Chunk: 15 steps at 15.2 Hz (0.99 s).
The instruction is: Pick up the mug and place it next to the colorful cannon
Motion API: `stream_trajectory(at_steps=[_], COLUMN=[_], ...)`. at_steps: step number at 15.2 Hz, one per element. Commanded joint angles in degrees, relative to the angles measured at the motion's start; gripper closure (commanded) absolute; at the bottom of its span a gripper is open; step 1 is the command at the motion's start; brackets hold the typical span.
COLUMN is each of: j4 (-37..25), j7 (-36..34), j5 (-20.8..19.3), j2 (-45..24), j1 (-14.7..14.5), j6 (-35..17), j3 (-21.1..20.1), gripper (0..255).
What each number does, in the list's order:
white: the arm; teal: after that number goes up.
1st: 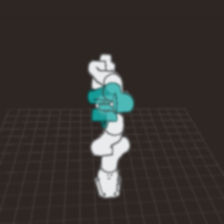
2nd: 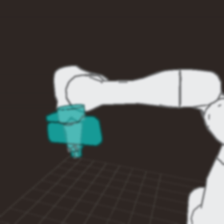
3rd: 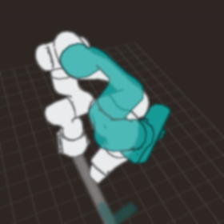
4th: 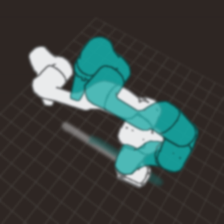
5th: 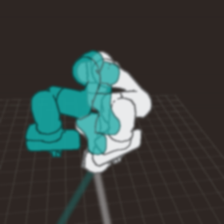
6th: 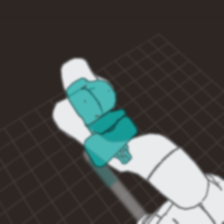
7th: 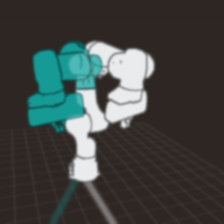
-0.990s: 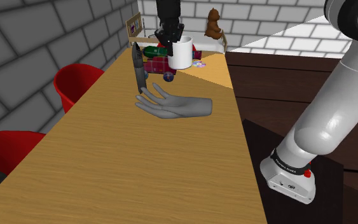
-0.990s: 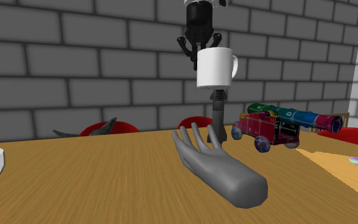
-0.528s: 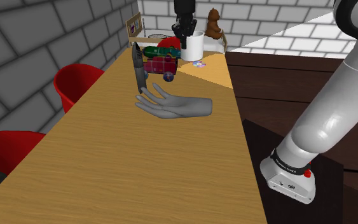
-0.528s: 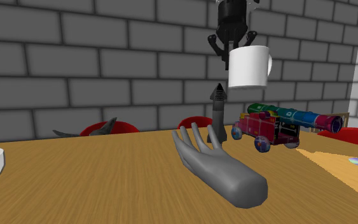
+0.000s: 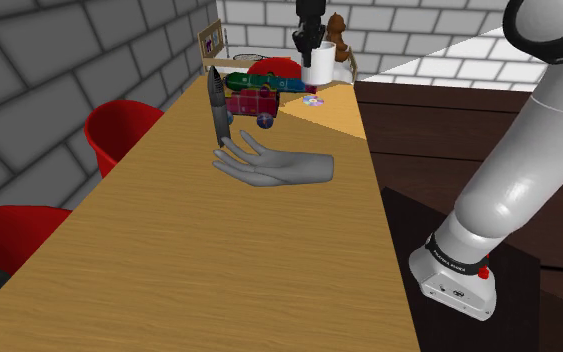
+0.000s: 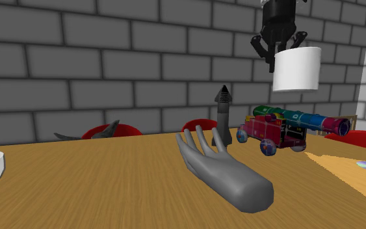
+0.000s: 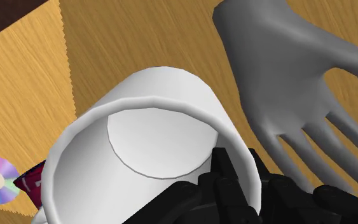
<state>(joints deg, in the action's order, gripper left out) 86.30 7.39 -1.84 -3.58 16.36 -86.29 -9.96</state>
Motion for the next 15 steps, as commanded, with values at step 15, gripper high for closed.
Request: stream_trajectory(at_steps=[15], j4=[-26.4], j7=[18.9], j5=[-1.4], j2=[-18.6], j1=[10.5], j6=[7.2], j3=[7.6], gripper=[255])
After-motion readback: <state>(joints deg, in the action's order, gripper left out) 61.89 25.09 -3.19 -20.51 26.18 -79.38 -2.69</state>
